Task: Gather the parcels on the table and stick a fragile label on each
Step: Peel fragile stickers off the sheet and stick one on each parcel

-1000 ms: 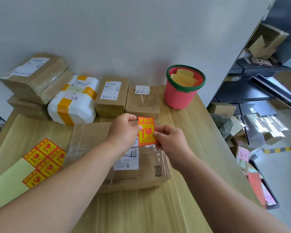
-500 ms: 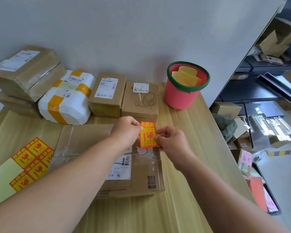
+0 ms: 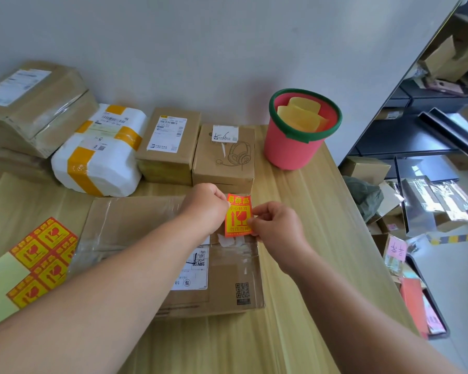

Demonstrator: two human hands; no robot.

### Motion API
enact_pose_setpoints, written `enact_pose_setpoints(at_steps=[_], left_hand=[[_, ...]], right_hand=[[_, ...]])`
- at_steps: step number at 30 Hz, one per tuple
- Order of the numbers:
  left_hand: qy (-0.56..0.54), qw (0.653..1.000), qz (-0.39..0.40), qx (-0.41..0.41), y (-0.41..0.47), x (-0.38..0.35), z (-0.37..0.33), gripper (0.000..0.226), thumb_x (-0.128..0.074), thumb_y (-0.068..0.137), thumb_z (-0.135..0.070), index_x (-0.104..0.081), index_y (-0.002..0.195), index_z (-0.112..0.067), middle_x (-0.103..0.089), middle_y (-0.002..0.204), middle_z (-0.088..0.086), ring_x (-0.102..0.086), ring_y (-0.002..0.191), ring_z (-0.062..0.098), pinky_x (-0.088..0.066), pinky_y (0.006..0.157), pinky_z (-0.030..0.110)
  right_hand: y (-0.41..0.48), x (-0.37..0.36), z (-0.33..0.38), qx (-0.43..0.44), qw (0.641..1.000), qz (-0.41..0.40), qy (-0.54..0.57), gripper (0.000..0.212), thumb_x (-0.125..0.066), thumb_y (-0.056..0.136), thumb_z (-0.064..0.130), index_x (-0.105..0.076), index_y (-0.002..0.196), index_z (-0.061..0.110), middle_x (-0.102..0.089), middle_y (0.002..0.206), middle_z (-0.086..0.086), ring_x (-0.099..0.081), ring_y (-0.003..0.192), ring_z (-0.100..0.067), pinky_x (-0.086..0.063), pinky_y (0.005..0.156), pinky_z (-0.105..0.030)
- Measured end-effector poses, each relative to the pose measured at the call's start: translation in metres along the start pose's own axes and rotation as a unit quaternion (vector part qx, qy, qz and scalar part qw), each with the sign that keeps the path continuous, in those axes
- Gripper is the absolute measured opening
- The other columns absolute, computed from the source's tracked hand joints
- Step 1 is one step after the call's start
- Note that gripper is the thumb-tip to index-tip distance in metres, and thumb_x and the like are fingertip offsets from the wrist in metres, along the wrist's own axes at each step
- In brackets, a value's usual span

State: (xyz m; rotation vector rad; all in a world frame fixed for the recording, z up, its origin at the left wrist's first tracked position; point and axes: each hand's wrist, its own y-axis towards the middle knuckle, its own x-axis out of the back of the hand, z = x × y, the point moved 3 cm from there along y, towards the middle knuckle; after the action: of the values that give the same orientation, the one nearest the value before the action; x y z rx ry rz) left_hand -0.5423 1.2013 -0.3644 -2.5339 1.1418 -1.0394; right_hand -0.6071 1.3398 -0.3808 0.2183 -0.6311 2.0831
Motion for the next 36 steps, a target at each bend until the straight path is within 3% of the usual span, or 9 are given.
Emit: enact_pose_setpoints(at_steps=[11,16,21,23,25,27,29,32,36], left_hand=[[0.075,0.997,-0.011,-0.014,0.009,-0.004,0.003,0.018,-0.058,0.086,-0.013,-0.058,0.071,-0.022,-0.067,0.083,0.002,-0.067,0.083,0.025,-0.057,0.076,0.040],[0.132,0.990,-0.020,-0.049,0.007,-0.003,0.000,0.015,-0.058,0.088,-0.017,-0.057,0.074,-0.023,-0.066,0.085,-0.001,-0.063,0.082,0.020,-0.041,0.055,0.025],[0.187,0.978,-0.051,-0.075,0.001,-0.002,-0.002,0.014,-0.062,0.089,-0.022,-0.051,0.098,-0.018,-0.057,0.093,-0.001,-0.055,0.082,0.020,-0.035,0.051,0.026],[0.209,0.969,-0.078,-0.107,-0.004,0.001,-0.002,0.023,-0.064,0.089,-0.024,-0.048,0.105,-0.016,-0.052,0.099,0.000,-0.053,0.084,0.021,-0.038,0.058,0.028],[0.235,0.942,-0.120,-0.209,-0.010,0.005,-0.002,0.020,-0.063,0.088,-0.022,-0.052,0.104,-0.016,-0.049,0.103,-0.001,-0.051,0.089,0.020,-0.040,0.066,0.031],[0.286,0.884,-0.136,-0.345,-0.016,0.004,-0.002,0.016,-0.068,0.083,-0.020,-0.062,0.097,-0.014,-0.056,0.098,0.001,-0.051,0.093,0.023,-0.043,0.072,0.034],[0.346,0.834,-0.121,-0.412,-0.017,-0.001,0.003,0.017,-0.076,0.073,-0.021,-0.069,0.087,-0.014,-0.064,0.089,0.000,-0.056,0.091,0.027,-0.043,0.077,0.038],[0.396,0.822,-0.091,-0.400,-0.015,-0.004,0.014,0.025,-0.081,0.065,-0.028,-0.074,0.087,-0.018,-0.071,0.095,-0.005,-0.061,0.098,0.026,-0.028,0.083,0.036],[0.407,0.840,-0.028,-0.356,-0.018,-0.001,0.029,0.047,-0.064,0.085,-0.042,-0.060,0.128,-0.023,-0.053,0.139,-0.008,-0.047,0.127,0.023,-0.017,0.095,0.034]], right_hand=[[0.000,-0.001,0.004,0.010,0.998,-0.013,-0.065,0.011,-0.065,0.086,0.013,-0.064,0.094,0.020,-0.059,0.074,0.004,-0.056,0.064,-0.011,-0.052,0.065,-0.034],[-0.001,0.001,0.003,0.023,0.996,-0.016,-0.090,0.011,-0.066,0.086,0.016,-0.058,0.089,0.023,-0.057,0.073,0.005,-0.053,0.062,-0.011,-0.045,0.059,-0.029],[-0.002,0.003,0.000,0.053,0.990,-0.020,-0.128,0.016,-0.067,0.087,0.021,-0.055,0.097,0.024,-0.057,0.085,0.008,-0.052,0.069,-0.006,-0.042,0.057,-0.022],[-0.002,0.004,0.000,0.092,0.983,-0.032,-0.156,0.015,-0.065,0.088,0.022,-0.057,0.101,0.024,-0.055,0.095,0.011,-0.054,0.078,-0.005,-0.043,0.064,-0.022],[-0.002,0.005,0.002,0.161,0.964,-0.045,-0.205,0.016,-0.061,0.091,0.022,-0.062,0.107,0.020,-0.056,0.104,0.011,-0.054,0.091,-0.008,-0.043,0.075,-0.023],[-0.004,0.004,0.005,0.250,0.931,-0.052,-0.261,0.020,-0.060,0.092,0.019,-0.067,0.110,0.016,-0.062,0.113,0.007,-0.052,0.104,-0.014,-0.036,0.083,-0.020],[-0.004,0.000,0.007,0.310,0.901,-0.049,-0.300,0.024,-0.060,0.091,0.019,-0.069,0.113,0.014,-0.065,0.119,0.002,-0.052,0.111,-0.021,-0.034,0.091,-0.021],[0.001,-0.005,0.001,0.308,0.881,-0.013,-0.359,0.037,-0.051,0.095,0.031,-0.061,0.128,0.018,-0.057,0.136,0.004,-0.044,0.130,-0.027,-0.036,0.103,-0.038],[0.004,-0.005,-0.016,0.248,0.885,0.054,-0.390,0.048,-0.037,0.101,0.039,-0.033,0.148,0.029,-0.024,0.156,0.015,-0.017,0.146,-0.014,-0.017,0.116,-0.032]])
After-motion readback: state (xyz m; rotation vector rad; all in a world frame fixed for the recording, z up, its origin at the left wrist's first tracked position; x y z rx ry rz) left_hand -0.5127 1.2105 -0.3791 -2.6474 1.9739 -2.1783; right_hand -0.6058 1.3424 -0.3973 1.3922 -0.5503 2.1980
